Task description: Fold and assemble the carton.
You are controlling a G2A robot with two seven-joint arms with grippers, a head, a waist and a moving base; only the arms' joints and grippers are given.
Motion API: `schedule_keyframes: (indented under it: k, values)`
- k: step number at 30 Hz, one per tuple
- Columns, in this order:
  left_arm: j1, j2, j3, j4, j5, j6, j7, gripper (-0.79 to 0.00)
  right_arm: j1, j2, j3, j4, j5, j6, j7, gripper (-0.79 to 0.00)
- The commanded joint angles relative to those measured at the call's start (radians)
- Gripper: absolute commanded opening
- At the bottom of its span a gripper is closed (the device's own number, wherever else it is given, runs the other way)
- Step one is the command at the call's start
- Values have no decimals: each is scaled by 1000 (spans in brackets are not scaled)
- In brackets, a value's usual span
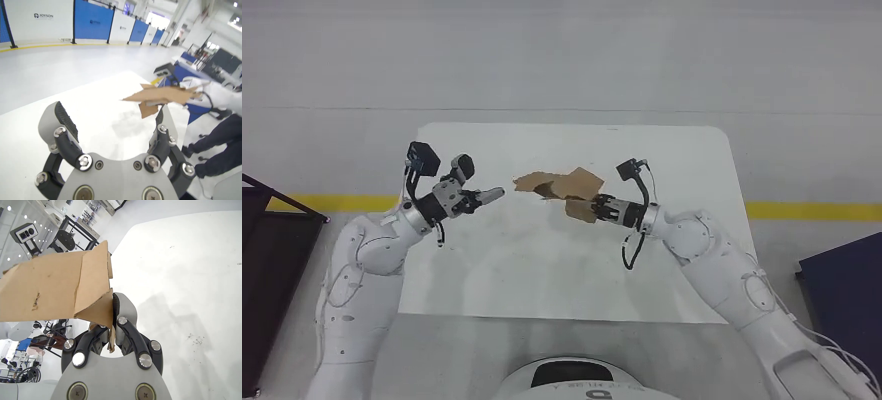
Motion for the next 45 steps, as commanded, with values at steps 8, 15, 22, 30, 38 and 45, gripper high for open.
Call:
schedule_keyframes:
  k: [8, 15, 22, 30, 38, 45]
  values:
    - [-56, 2, 92, 10, 84, -28, 8, 0, 39, -14, -27, 18, -5, -3, 19, -785]
    - [-168, -6, 178, 67, 73, 30, 7, 0, 58, -22, -56, -1, -140, 13, -28, -785]
    - [-225, -8, 216, 161, 4, 44, 15, 0, 27, -13, -66, -121, -547, 103, -191, -785]
    - [-241, 0, 216, 234, -131, 7, -21, 0, -108, 18, -48, -341, -979, 264, -277, -785]
    - [-277, 10, 244, 286, -295, -14, -129, 0, -145, 25, -34, -394, -1068, 251, -251, -785]
    - [-296, 14, 263, 304, -270, -4, -128, 0, -158, 20, -35, -387, -1020, 235, -266, -785]
